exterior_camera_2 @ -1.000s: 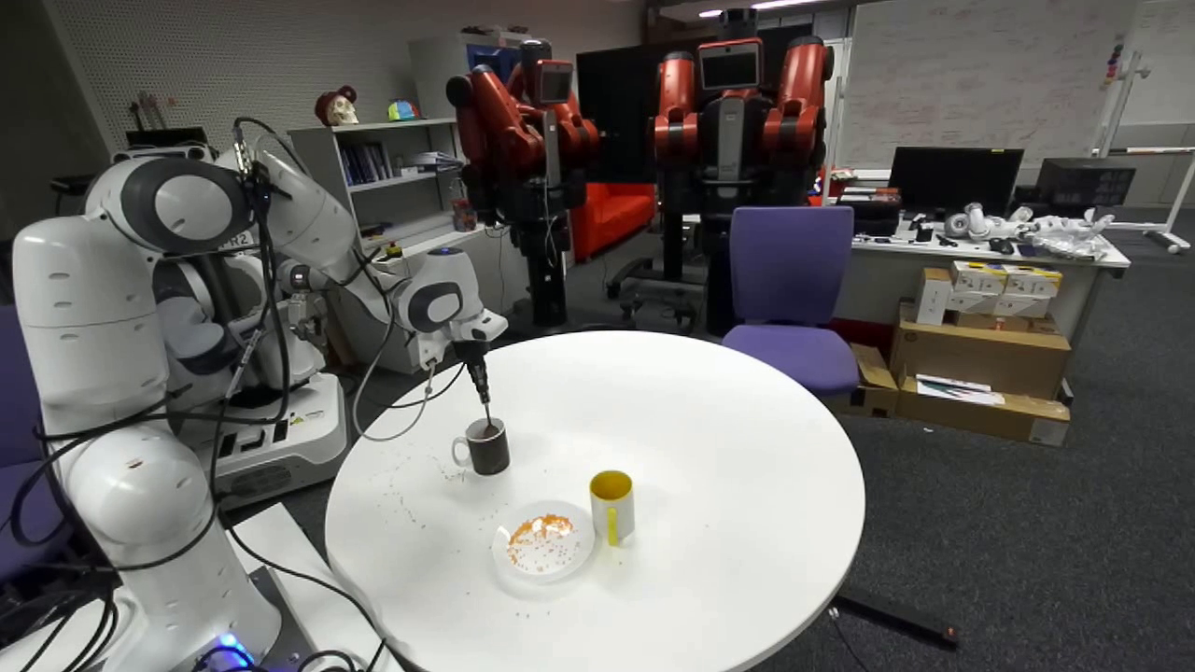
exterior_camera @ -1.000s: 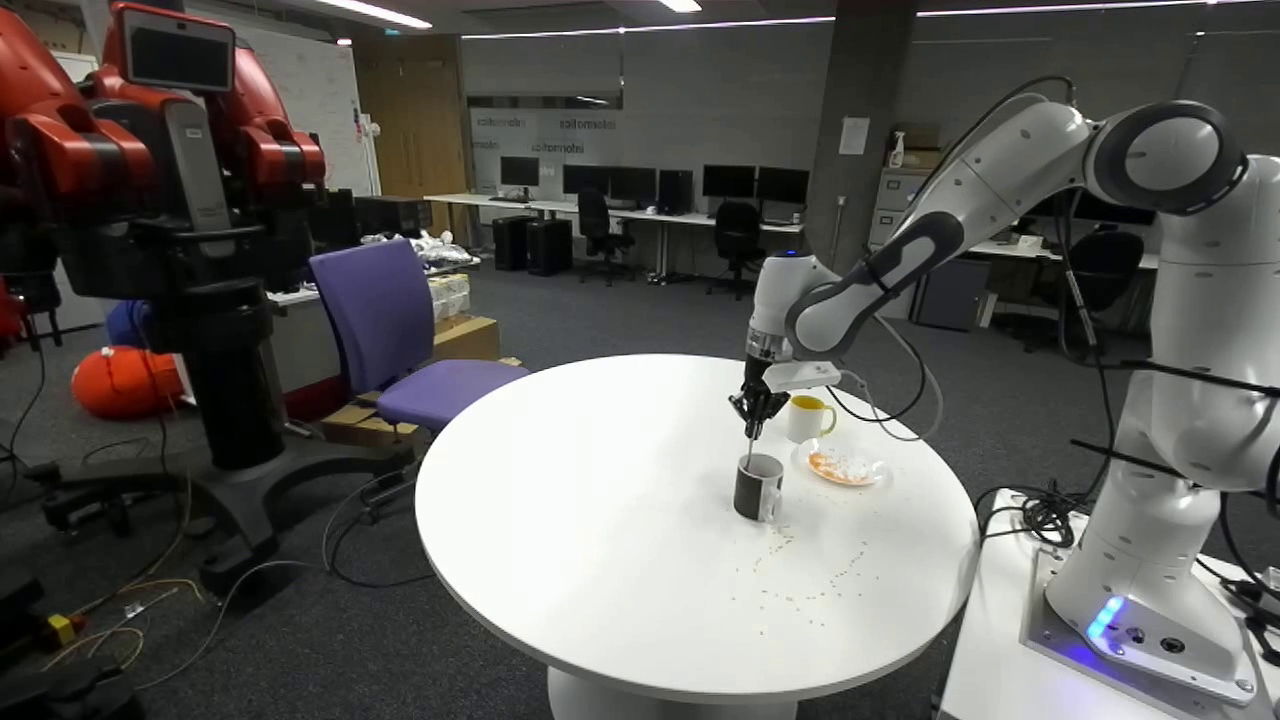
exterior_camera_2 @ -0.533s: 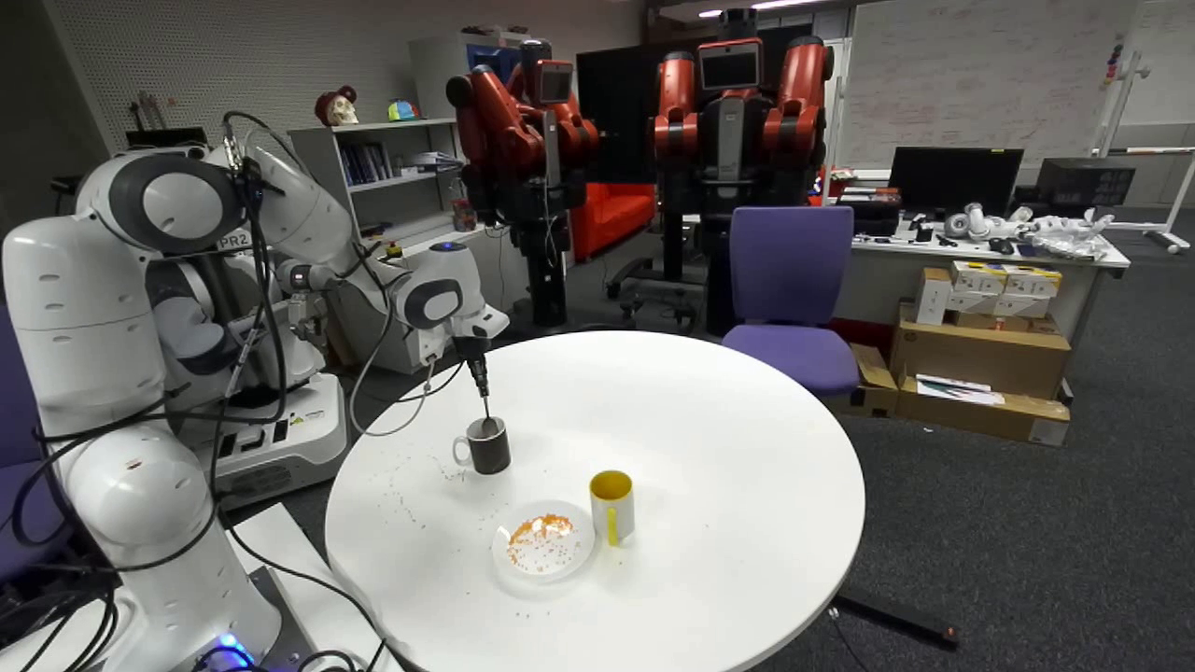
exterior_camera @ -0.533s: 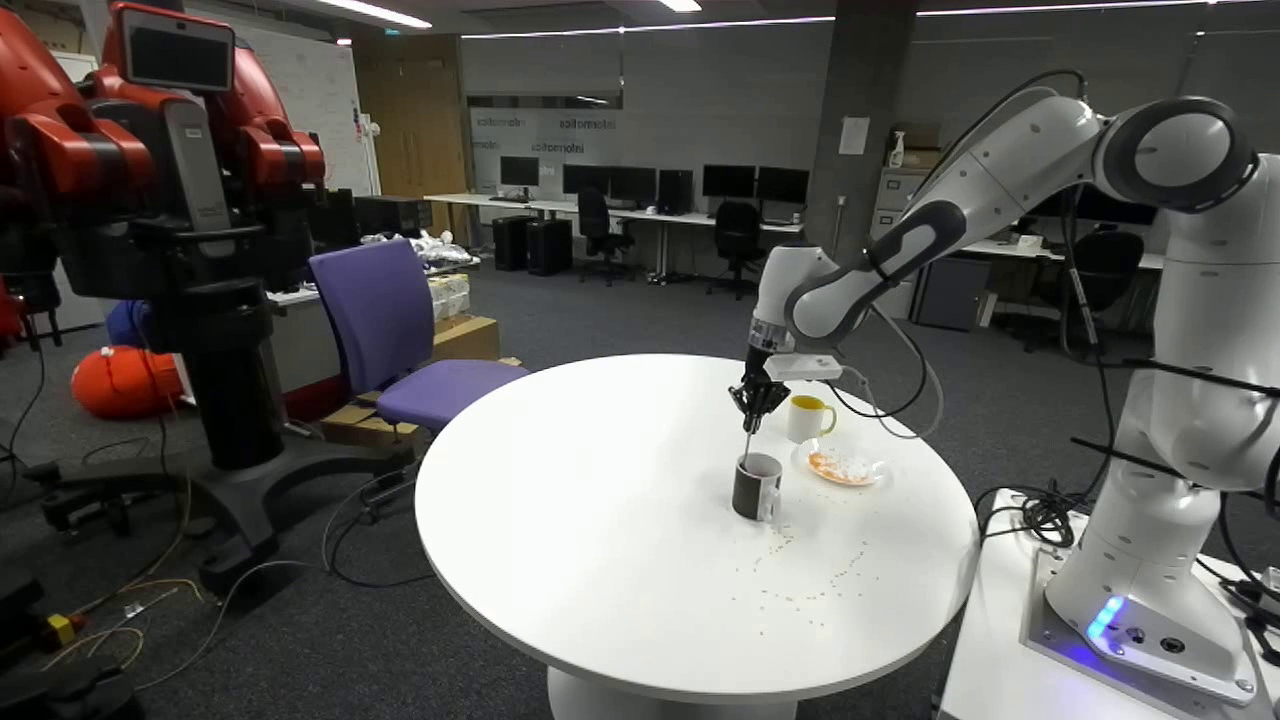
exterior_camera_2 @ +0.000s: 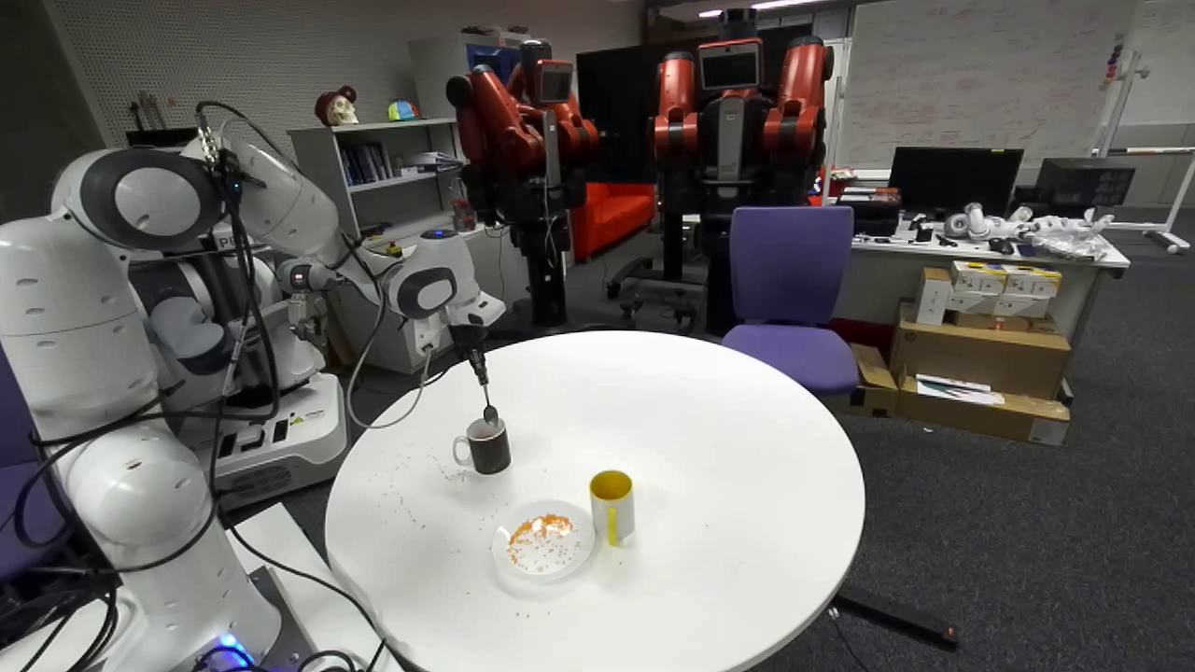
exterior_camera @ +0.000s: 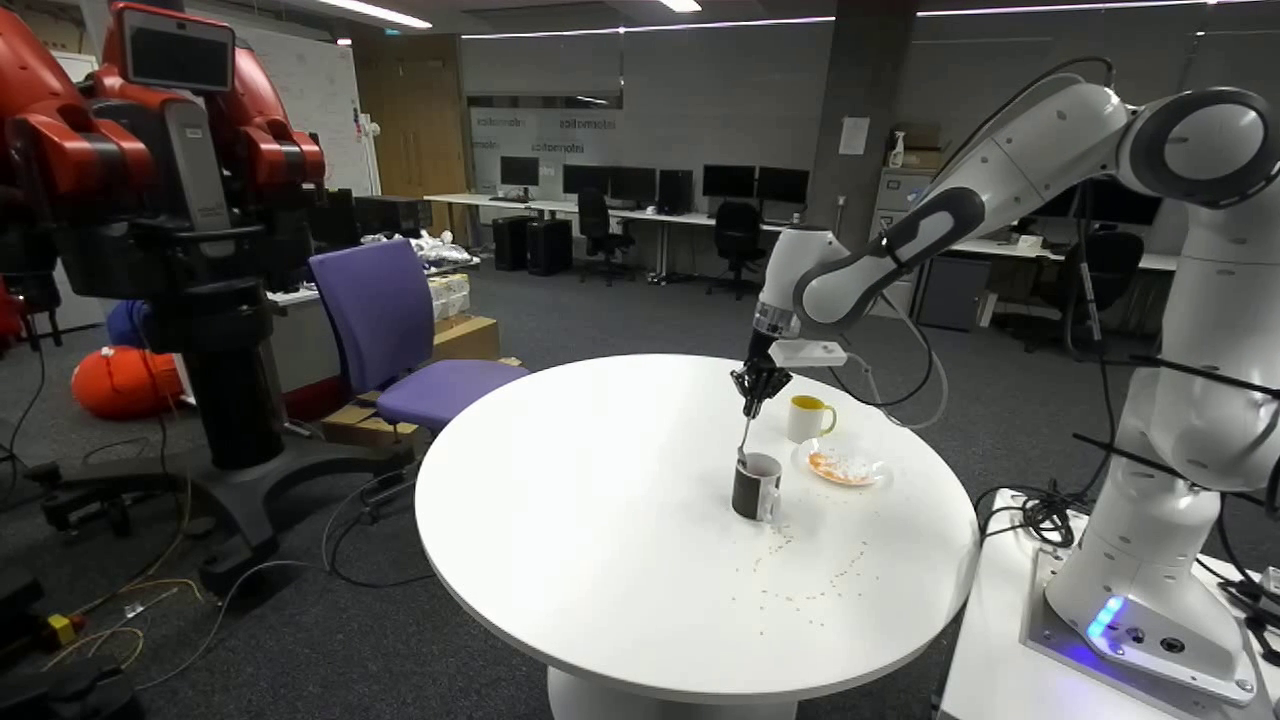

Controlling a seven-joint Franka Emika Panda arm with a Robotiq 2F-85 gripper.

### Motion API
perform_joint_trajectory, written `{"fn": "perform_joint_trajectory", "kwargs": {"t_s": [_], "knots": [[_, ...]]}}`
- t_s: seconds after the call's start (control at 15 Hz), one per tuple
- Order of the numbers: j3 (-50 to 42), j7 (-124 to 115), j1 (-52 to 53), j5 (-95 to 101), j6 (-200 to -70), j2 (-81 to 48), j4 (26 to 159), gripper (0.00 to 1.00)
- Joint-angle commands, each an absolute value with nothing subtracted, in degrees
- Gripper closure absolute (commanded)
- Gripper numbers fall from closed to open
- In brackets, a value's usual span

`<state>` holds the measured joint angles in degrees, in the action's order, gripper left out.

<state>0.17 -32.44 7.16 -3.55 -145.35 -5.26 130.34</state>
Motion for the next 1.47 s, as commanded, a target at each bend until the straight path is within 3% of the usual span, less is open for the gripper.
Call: {"fn": "perform_joint_trajectory", "kwargs": {"t_s": [0.0, 1.27, 1.4], "knots": [[0.86, -32.94, 6.52, -1.49, -145.37, -0.3, 132.89, 0.99], [1.78, -34.1, 6.18, 3.4, -138.2, -1.56, 130.83, 0.99], [1.77, -33.68, 6.19, 3.05, -138.42, -1.89, 130.85, 0.71]]}}
